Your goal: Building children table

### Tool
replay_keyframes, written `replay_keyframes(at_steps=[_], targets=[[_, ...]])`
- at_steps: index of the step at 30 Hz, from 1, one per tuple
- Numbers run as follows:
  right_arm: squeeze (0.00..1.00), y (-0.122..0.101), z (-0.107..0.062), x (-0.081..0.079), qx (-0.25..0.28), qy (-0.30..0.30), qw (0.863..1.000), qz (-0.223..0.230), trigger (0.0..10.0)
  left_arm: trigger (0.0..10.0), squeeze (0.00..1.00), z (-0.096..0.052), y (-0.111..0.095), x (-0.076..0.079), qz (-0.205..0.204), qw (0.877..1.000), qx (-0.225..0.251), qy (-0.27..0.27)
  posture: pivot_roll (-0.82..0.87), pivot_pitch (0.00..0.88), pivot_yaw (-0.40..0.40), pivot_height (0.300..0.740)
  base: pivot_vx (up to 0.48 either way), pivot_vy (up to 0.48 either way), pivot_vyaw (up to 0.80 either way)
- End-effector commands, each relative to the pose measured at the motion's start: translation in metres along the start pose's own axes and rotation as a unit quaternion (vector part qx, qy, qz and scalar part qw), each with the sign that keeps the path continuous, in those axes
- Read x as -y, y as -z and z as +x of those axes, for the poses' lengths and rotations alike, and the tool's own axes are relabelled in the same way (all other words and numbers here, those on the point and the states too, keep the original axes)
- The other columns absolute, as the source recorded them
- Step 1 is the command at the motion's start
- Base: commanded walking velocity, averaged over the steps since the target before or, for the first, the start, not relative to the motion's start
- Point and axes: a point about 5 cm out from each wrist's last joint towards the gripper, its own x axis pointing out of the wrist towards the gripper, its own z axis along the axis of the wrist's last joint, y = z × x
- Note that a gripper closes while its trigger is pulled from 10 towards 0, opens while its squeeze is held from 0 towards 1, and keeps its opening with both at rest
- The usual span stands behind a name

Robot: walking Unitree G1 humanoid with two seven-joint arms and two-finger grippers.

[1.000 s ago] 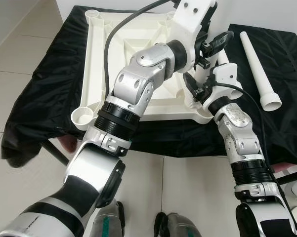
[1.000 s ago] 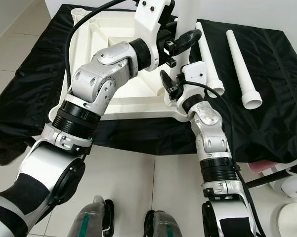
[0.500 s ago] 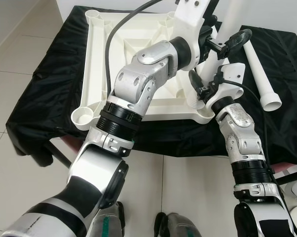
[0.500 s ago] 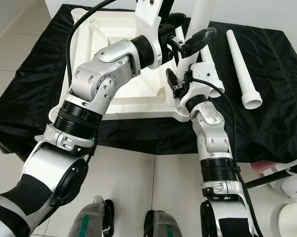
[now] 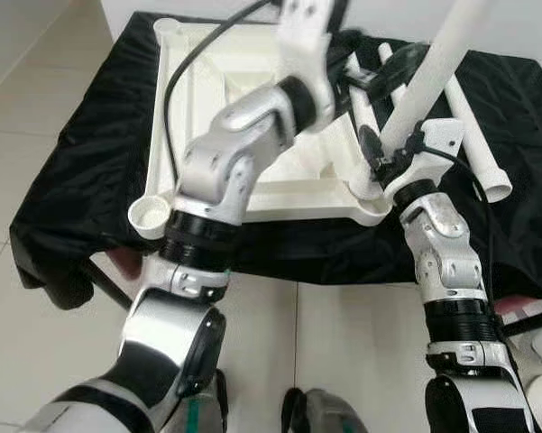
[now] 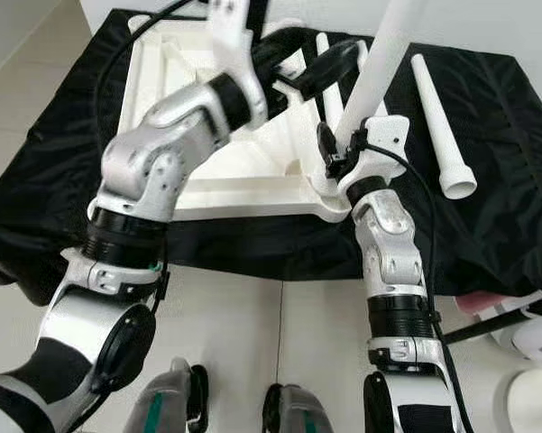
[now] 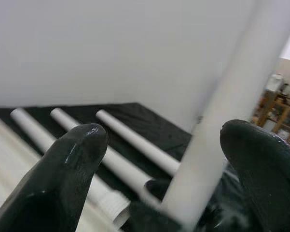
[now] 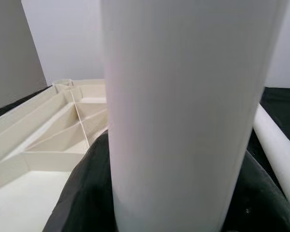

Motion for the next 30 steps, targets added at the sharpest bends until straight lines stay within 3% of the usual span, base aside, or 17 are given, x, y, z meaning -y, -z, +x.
replay_keyframes(at_steps=[1,4,9,12,14,16,20,30], targets=[[0.0,-0.006,-0.001,0.002,0.02,0.002,1.0,0.006,10.0,10.0,0.0,-0.007,0.005,-0.008,0.024,0.998,-0.01,-0.065,0.06,0.087,-0.053,0.74,0.0,0.0,0.0],[0.0,-0.007,0.0,0.003,0.024,0.006,1.0,0.007,10.0,10.0,0.0,-0.014,0.015,-0.002,0.049,0.997,-0.022,-0.053,0.07,0.092,-0.065,0.74,0.0,0.0,0.0],[0.0,-0.008,0.002,0.002,0.027,0.007,1.0,0.013,10.0,10.0,0.0,-0.021,0.035,0.001,0.051,0.997,-0.059,-0.031,0.07,0.095,-0.064,0.74,0.0,0.0,0.0],[0.0,-0.01,0.003,0.0,0.03,0.002,0.999,0.016,10.0,10.0,0.0,-0.03,0.056,0.002,0.087,0.991,-0.098,-0.016,0.06,0.097,-0.058,0.74,0.0,0.0,0.0],[0.0,-0.01,0.003,0.0,0.03,0.002,0.999,0.016,10.0,10.0,0.0,-0.03,0.056,0.002,0.087,0.991,-0.098,-0.016,0.06,0.097,-0.058,0.74,0.0,0.0,0.0],[0.0,-0.011,0.002,-0.001,0.031,0.001,0.999,0.015,10.0,10.0,0.0,-0.036,0.078,0.006,0.096,0.986,-0.138,-0.006,0.05,0.099,-0.053,0.74,0.0,0.0,0.0],[0.0,-0.01,0.0,0.0,0.03,0.002,0.999,0.015,10.0,10.0,0.0,-0.044,0.1,0.011,0.12,0.977,-0.174,0.004,0.04,0.101,-0.049,0.74,0.0,0.0,0.0],[0.0,0.001,-0.006,0.001,0.014,0.004,1.0,0.003,10.0,10.0,0.0,-0.05,0.115,0.006,0.144,0.968,-0.205,-0.002,0.05,0.097,-0.05,0.74,0.0,0.0,0.0]])
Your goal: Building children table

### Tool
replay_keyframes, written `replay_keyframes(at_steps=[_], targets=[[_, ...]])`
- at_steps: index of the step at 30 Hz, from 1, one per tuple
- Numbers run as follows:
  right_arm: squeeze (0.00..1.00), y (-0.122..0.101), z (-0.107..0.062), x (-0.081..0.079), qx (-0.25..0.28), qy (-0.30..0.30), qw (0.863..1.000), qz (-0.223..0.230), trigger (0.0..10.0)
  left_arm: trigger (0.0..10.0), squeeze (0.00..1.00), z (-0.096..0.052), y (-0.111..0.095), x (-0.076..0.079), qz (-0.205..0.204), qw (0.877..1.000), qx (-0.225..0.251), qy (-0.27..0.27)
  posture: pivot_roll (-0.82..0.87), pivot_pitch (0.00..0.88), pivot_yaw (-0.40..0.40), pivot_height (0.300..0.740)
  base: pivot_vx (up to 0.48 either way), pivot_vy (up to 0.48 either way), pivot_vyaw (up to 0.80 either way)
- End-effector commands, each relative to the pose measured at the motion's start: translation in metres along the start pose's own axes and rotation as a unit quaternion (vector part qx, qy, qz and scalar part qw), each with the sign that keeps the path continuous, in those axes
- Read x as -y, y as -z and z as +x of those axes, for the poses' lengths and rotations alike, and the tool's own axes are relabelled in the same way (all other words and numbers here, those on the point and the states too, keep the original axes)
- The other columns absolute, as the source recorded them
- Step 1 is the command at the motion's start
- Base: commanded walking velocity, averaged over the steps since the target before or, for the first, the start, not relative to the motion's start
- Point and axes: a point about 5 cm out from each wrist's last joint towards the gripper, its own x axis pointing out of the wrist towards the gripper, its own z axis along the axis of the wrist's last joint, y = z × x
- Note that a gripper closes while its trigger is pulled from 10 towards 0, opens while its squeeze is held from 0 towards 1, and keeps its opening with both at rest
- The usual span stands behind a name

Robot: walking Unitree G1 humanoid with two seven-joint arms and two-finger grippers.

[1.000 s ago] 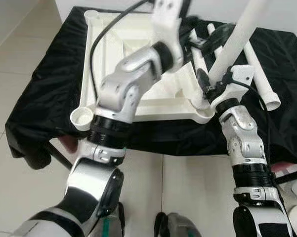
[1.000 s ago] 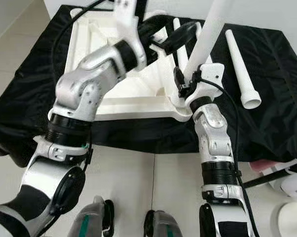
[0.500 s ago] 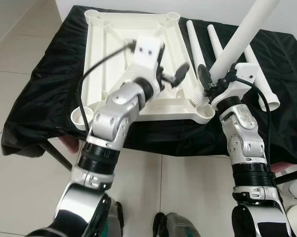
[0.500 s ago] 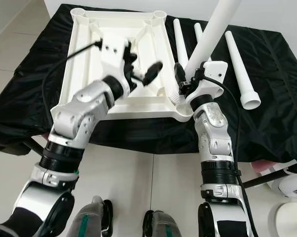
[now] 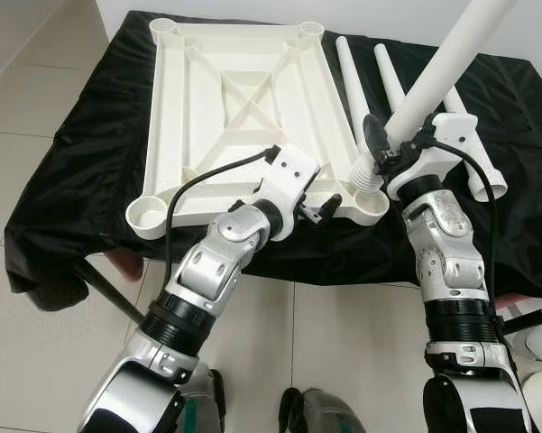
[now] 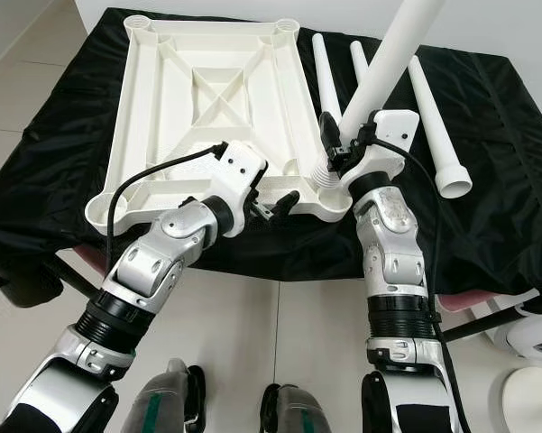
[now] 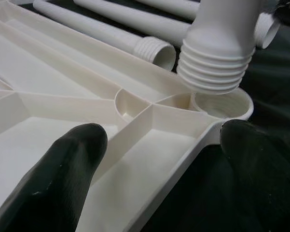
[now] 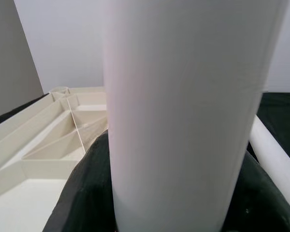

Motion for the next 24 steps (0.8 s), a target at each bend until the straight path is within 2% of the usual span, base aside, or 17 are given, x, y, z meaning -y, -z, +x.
replay_keyframes(at_steps=[1,4,5,6,7,11,16,24], targets=[[0.0,0.006,-0.005,-0.001,-0.004,-0.004,1.0,-0.008,10.0,10.0,0.0,0.0,0.004,0.0,0.01,1.0,-0.006,0.005,0.05,0.096,-0.051,0.74,0.0,0.0,0.0],[0.0,0.008,-0.006,-0.001,-0.009,-0.005,1.0,-0.011,10.0,10.0,0.0,-0.001,0.003,-0.002,0.012,1.0,-0.003,-0.001,0.05,0.096,-0.051,0.74,0.0,0.0,0.0],[0.0,0.013,-0.008,0.0,-0.017,-0.003,1.0,-0.014,10.0,10.0,0.0,-0.004,-0.002,-0.012,0.001,1.0,0.006,-0.026,0.06,0.088,-0.057,0.74,0.0,0.0,0.0],[0.0,0.013,-0.008,0.0,-0.017,-0.003,1.0,-0.014,10.0,10.0,0.0,-0.004,-0.002,-0.012,0.001,1.0,0.006,-0.026,0.06,0.088,-0.057,0.74,0.0,0.0,0.0],[0.0,0.017,-0.011,0.001,-0.024,-0.001,1.0,-0.016,10.0,10.0,0.0,-0.008,-0.006,-0.021,-0.008,0.999,0.012,-0.044,0.06,0.086,-0.059,0.74,0.0,0.0,0.0],[0.0,0.023,-0.013,0.003,-0.037,0.001,0.999,-0.019,10.0,10.0,0.0,-0.014,-0.011,-0.03,-0.007,0.998,0.022,-0.058,0.06,0.085,-0.062,0.74,0.0,0.0,0.0],[0.0,0.028,-0.013,0.003,-0.046,-0.001,0.999,-0.026,10.0,10.0,0.0,-0.018,-0.01,-0.028,0.006,0.999,0.023,-0.043,0.07,0.08,-0.069,0.74,0.0,0.0,0.0],[0.0,0.039,-0.014,0.009,-0.069,-0.003,0.997,-0.042,10.0,10.0,0.0,-0.028,-0.005,-0.005,0.026,0.999,0.02,0.02,0.08,0.067,-0.078,0.74,0.0,0.0,0.0]])
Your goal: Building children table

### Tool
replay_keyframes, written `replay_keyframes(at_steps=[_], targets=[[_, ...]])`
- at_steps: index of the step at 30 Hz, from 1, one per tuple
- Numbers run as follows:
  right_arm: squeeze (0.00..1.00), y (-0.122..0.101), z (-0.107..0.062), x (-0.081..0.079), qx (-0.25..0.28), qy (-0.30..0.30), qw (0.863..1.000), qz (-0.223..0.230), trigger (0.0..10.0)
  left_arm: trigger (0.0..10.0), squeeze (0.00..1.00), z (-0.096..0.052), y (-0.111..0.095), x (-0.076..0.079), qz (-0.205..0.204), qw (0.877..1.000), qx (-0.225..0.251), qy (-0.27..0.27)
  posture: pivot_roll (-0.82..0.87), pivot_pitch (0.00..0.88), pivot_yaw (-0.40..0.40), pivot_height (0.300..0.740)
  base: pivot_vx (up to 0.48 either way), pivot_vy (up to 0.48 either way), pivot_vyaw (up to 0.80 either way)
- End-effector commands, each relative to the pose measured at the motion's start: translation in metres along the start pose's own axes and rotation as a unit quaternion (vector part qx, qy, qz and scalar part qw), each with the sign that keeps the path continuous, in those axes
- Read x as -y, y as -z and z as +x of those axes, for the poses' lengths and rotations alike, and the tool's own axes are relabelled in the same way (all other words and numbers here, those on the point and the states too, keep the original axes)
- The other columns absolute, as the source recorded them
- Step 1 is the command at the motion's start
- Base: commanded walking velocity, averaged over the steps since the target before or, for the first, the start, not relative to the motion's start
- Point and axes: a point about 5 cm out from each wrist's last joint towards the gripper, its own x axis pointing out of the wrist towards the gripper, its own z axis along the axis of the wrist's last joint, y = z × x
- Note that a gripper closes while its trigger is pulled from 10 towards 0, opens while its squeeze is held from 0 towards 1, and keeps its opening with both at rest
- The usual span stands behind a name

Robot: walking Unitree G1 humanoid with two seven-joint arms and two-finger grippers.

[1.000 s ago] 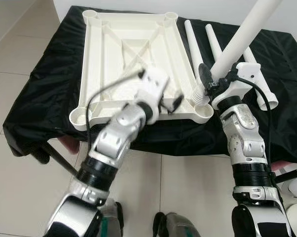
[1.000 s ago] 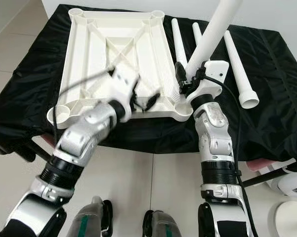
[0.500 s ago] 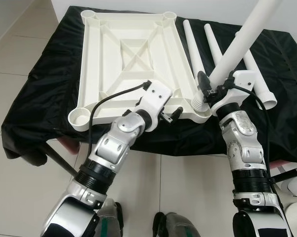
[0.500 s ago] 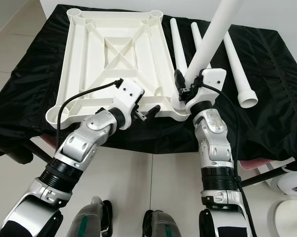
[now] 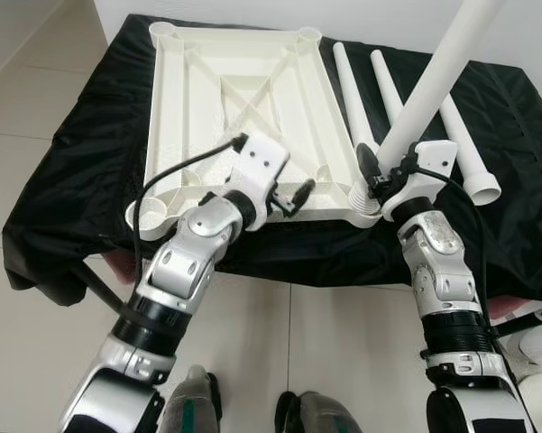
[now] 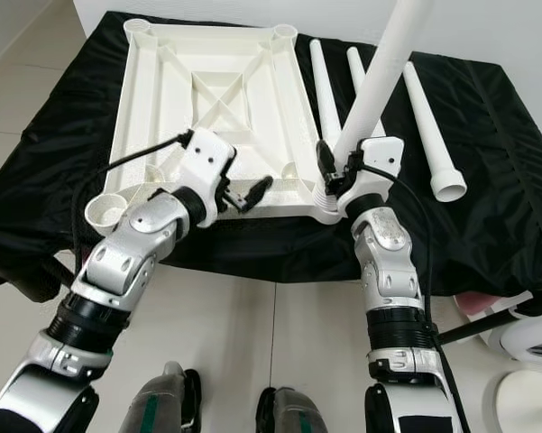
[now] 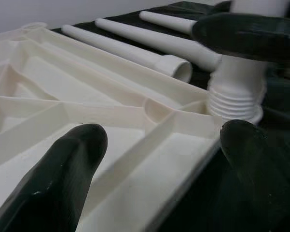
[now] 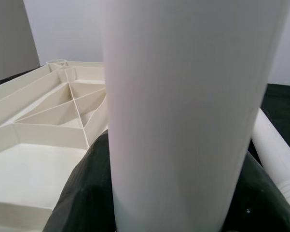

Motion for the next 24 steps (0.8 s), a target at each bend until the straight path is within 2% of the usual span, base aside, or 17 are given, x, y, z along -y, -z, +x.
replay_keyframes(at_steps=[1,6,7,16,23,24], targets=[[0.0,0.012,-0.005,0.004,-0.03,0.001,1.0,-0.009,10.0,10.0,0.0,-0.001,-0.001,0.01,0.007,0.999,-0.002,0.038,0.08,0.067,-0.078,0.74,0.0,0.0,0.0],[0.0,0.019,-0.008,0.009,-0.04,0.006,0.999,-0.011,10.0,10.0,0.0,-0.003,-0.001,0.012,0.004,0.999,-0.002,0.042,0.08,0.067,-0.079,0.74,0.0,0.0,0.0],[0.0,0.024,-0.011,0.014,-0.049,0.017,0.999,-0.007,10.0,10.0,0.0,-0.004,-0.001,0.014,0.001,0.999,-0.002,0.043,0.08,0.069,-0.076,0.74,0.0,0.0,0.0],[0.0,0.028,-0.014,0.018,-0.052,0.028,0.998,-0.003,10.0,10.0,0.0,-0.005,-0.002,0.017,-0.002,0.999,-0.001,0.049,0.08,0.071,-0.073,0.74,0.0,0.0,0.0],[0.0,0.029,-0.017,0.027,-0.041,0.061,0.997,0.018,10.0,10.0,0.0,-0.007,-0.002,0.017,0.003,0.998,-0.005,0.055,0.08,0.072,-0.064,0.74,0.0,0.0,0.0],[0.0,0.028,-0.017,0.028,-0.034,0.066,0.997,0.033,10.0,10.0,0.0,-0.008,-0.002,0.017,0.002,0.998,-0.006,0.055,0.08,0.073,-0.063,0.74,0.0,0.0,0.0]])
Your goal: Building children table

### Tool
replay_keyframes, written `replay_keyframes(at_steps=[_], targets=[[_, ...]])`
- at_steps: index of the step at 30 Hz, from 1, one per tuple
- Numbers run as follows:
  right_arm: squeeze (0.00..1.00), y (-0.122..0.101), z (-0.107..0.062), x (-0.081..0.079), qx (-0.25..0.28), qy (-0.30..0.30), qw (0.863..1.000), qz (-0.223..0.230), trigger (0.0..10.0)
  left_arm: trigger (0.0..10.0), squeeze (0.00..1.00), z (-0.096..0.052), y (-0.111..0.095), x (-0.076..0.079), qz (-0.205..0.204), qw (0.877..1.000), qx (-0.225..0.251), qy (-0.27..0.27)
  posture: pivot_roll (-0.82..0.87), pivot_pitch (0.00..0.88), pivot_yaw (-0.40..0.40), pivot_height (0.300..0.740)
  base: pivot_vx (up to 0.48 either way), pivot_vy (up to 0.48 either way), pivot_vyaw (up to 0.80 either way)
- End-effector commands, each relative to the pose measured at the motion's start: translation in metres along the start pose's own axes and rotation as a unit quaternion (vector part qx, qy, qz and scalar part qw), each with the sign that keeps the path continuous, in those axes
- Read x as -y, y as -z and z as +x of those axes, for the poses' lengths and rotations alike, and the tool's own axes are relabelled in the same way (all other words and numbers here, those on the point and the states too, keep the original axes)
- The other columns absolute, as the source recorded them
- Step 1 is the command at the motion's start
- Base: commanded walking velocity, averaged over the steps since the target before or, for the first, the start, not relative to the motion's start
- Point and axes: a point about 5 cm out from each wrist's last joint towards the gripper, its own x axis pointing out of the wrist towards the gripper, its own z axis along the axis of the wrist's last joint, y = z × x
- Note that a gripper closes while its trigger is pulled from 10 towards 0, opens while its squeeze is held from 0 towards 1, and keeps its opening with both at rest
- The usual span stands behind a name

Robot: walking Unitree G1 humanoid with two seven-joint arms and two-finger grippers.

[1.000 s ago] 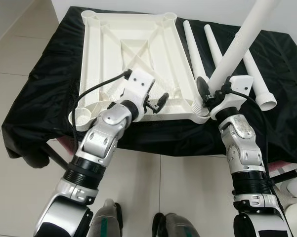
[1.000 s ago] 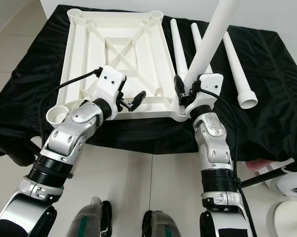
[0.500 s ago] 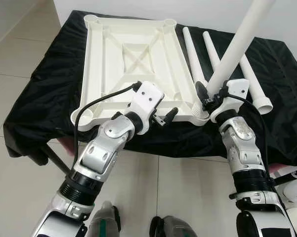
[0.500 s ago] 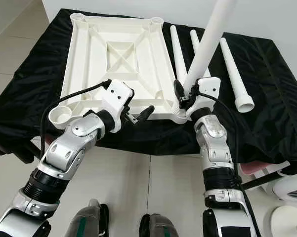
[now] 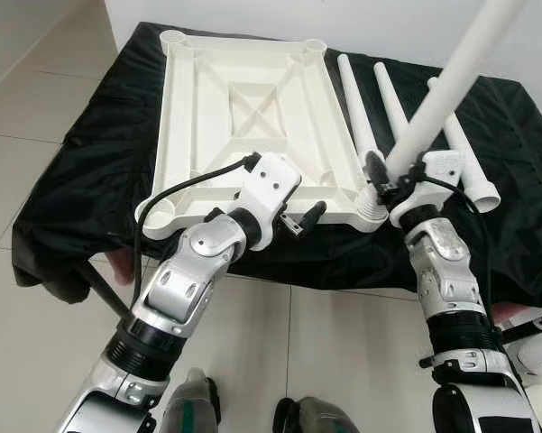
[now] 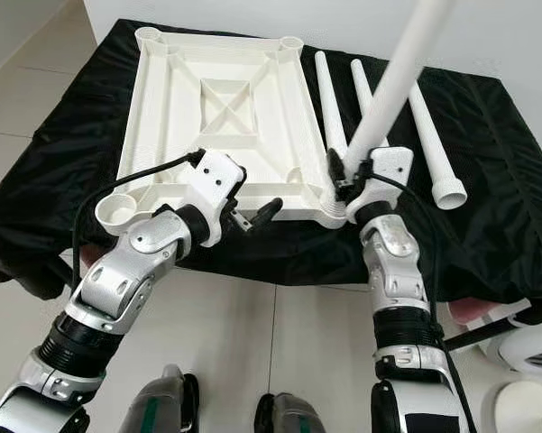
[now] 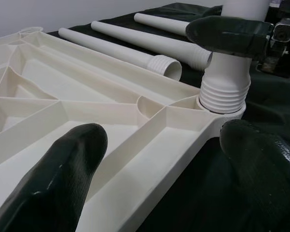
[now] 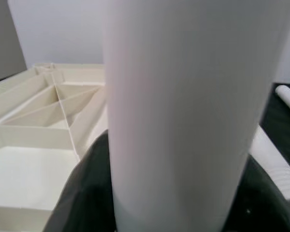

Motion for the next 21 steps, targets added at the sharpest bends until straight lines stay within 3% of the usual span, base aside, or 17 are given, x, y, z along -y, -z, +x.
replay_keyframes(at_steps=[1,3,6,11,16,21], targets=[[0.0,0.016,-0.009,0.01,-0.032,0.029,0.999,0.021,10.0,10.0,0.0,-0.001,-0.001,0.008,-0.002,0.999,0.001,0.038,0.08,0.073,-0.063,0.74,0.0,0.0,0.0],[0.0,0.013,-0.009,0.013,-0.017,0.044,0.998,0.051,10.0,10.0,0.0,-0.002,-0.001,0.007,-0.001,0.999,-0.001,0.039,0.08,0.076,-0.06,0.74,0.0,0.0,0.0],[0.0,0.012,-0.009,0.014,-0.013,0.046,0.997,0.053,10.0,10.0,0.0,-0.002,-0.001,0.007,-0.002,0.999,-0.001,0.04,0.08,0.076,-0.059,0.74,0.0,0.0,0.0],[0.0,0.015,-0.01,0.013,-0.019,0.041,0.998,0.048,10.0,10.0,0.0,-0.002,-0.002,0.007,-0.002,0.999,-0.001,0.04,0.08,0.082,-0.059,0.74,0.0,0.0,0.0],[0.0,0.022,-0.008,-0.001,-0.046,-0.022,0.999,0.018,10.0,10.0,0.0,-0.003,-0.005,0.005,-0.002,0.999,0.0,0.038,0.08,0.1,-0.056,0.74,0.0,0.0,0.0],[0.0,0.023,-0.007,-0.003,-0.05,-0.034,0.998,0.01,10.0,10.0,0.0,-0.003,-0.006,0.005,-0.002,0.999,0.0,0.037,0.08,0.101,-0.057,0.74,0.0,0.0,0.0]])
